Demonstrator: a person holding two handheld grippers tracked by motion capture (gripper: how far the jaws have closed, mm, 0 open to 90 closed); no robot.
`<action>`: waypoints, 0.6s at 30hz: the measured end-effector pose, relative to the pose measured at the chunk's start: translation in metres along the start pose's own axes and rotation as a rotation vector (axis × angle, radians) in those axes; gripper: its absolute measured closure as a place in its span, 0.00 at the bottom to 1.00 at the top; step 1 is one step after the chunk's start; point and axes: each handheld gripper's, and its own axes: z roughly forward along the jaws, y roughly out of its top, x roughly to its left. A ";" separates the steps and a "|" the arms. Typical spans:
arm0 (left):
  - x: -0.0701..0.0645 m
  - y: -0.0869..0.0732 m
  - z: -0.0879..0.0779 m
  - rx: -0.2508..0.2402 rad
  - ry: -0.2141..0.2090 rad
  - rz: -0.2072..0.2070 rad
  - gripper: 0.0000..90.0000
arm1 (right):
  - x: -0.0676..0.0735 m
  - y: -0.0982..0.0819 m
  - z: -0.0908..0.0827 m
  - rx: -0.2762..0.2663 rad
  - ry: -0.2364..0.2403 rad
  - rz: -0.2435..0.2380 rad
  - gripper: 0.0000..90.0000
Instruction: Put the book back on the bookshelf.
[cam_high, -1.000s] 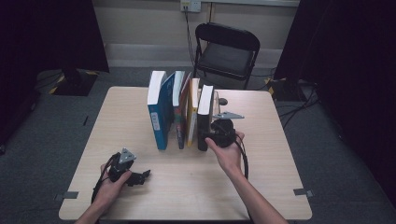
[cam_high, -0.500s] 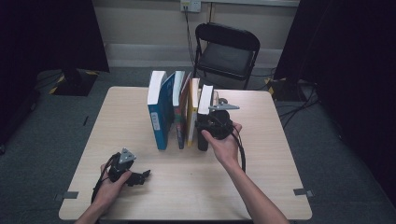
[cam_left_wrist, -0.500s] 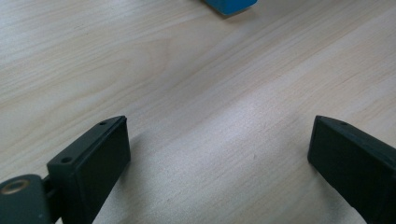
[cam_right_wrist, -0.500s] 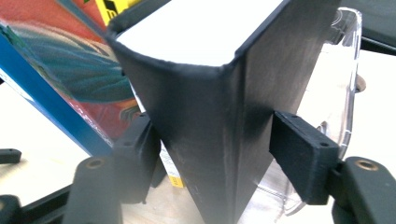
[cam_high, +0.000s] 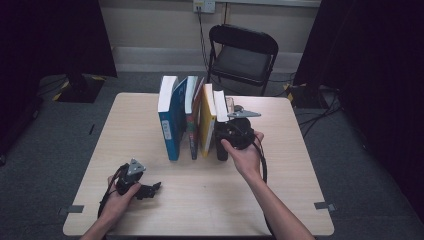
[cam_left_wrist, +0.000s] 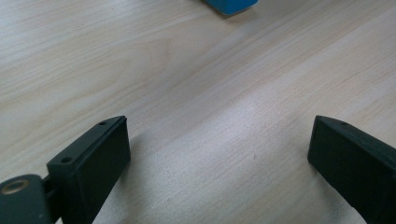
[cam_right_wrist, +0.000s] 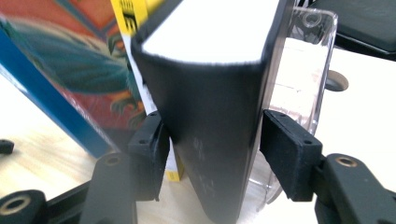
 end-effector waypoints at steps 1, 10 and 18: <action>0.000 0.000 0.000 0.000 0.000 0.002 0.06 | 0.001 0.002 0.000 0.000 -0.006 0.002 0.47; 0.000 0.000 0.000 0.000 0.000 0.002 0.06 | 0.008 0.015 -0.004 -0.002 -0.064 -0.037 0.46; 0.000 0.000 0.000 0.000 0.000 0.000 0.06 | 0.005 0.019 -0.009 0.023 -0.081 -0.042 0.49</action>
